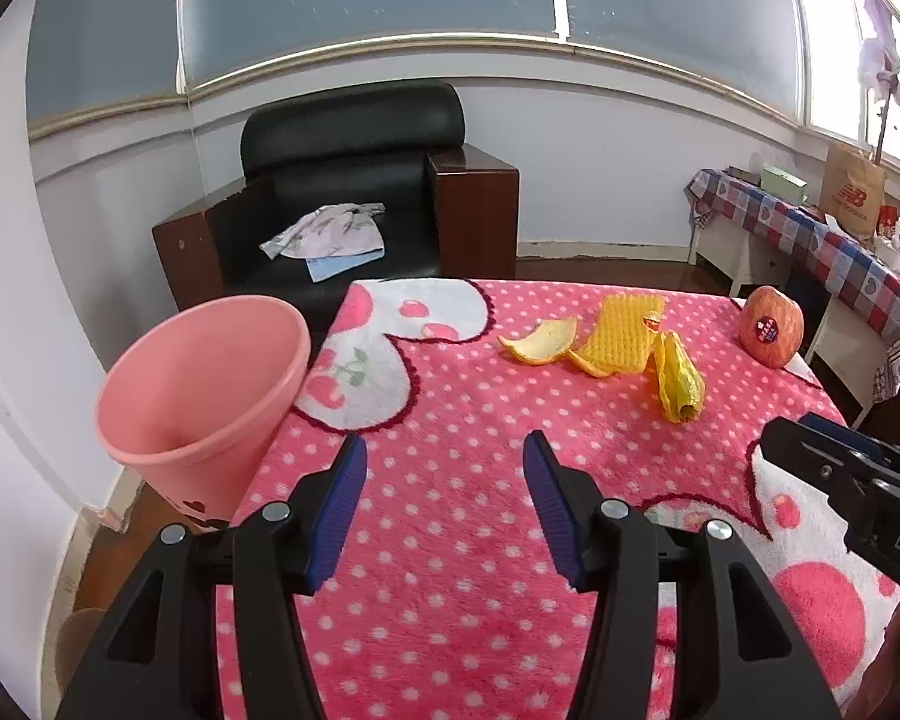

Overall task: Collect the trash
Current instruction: 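Move both tools back over the orange peel and yellow bag, then grasp the orange peel with the left gripper while the right gripper grasps the yellow plastic bag, then carry the orange peel and yellow bag to the pink bucket and release both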

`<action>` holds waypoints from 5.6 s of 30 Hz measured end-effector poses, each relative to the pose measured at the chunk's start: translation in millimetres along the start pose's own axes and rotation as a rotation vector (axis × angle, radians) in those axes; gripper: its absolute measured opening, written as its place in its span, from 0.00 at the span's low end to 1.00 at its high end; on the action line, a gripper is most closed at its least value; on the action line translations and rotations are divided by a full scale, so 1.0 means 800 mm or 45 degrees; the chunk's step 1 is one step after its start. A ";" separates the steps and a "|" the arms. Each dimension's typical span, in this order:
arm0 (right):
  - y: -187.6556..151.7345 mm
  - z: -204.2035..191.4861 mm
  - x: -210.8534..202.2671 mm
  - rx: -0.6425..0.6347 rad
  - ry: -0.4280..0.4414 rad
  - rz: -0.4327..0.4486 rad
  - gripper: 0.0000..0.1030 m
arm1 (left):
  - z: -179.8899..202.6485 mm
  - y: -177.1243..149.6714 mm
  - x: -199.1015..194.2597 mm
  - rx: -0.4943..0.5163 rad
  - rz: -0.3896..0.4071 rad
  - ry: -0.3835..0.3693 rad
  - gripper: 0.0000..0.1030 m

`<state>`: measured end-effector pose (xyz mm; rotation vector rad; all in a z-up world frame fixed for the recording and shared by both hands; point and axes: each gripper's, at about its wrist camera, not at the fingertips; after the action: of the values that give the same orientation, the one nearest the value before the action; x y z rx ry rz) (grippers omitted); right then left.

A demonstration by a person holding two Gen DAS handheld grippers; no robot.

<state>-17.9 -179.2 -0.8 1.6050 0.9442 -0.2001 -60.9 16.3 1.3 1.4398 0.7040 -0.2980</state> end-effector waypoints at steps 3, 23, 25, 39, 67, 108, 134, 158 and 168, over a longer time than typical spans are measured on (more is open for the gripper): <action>-0.003 0.014 0.002 0.026 -0.023 -0.006 0.40 | 0.001 -0.002 0.005 0.001 0.004 -0.029 0.52; 0.008 0.050 0.057 0.098 -0.115 -0.021 0.40 | 0.019 -0.020 0.075 0.059 -0.150 -0.114 0.52; 0.005 0.048 0.066 0.100 -0.097 -0.045 0.40 | 0.019 -0.022 0.088 0.053 -0.216 -0.106 0.52; -0.019 0.047 0.096 0.142 0.037 -0.217 0.40 | 0.022 -0.028 0.111 0.057 -0.352 -0.077 0.56; -0.024 0.067 0.086 0.246 0.026 -0.176 0.41 | 0.012 -0.029 0.104 0.024 -0.329 -0.187 0.59; 0.064 0.080 0.179 0.223 -0.213 -0.187 0.50 | 0.027 0.087 0.263 -0.019 -0.383 -0.281 0.43; 0.025 0.053 0.084 0.188 -0.166 -0.068 0.16 | -0.013 0.070 0.113 -0.051 -0.148 -0.255 0.04; 0.008 -0.059 0.047 -0.006 -0.060 -0.024 0.16 | -0.087 0.030 0.021 -0.117 -0.078 -0.110 0.04; 0.016 -0.092 0.058 -0.055 -0.011 -0.010 0.16 | -0.115 0.029 0.015 -0.151 -0.038 -0.050 0.04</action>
<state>-5.6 -92.0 1.3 1.5593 0.9426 -0.1909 -62.4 111.2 15.0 1.3091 0.7001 -0.3019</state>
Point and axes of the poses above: each gripper's, at about its wrist camera, not at the fingertips, and x roughly the way its jaws point, z to its right, y to its top, and after that the axes turned 1 degree about -x, right-handed
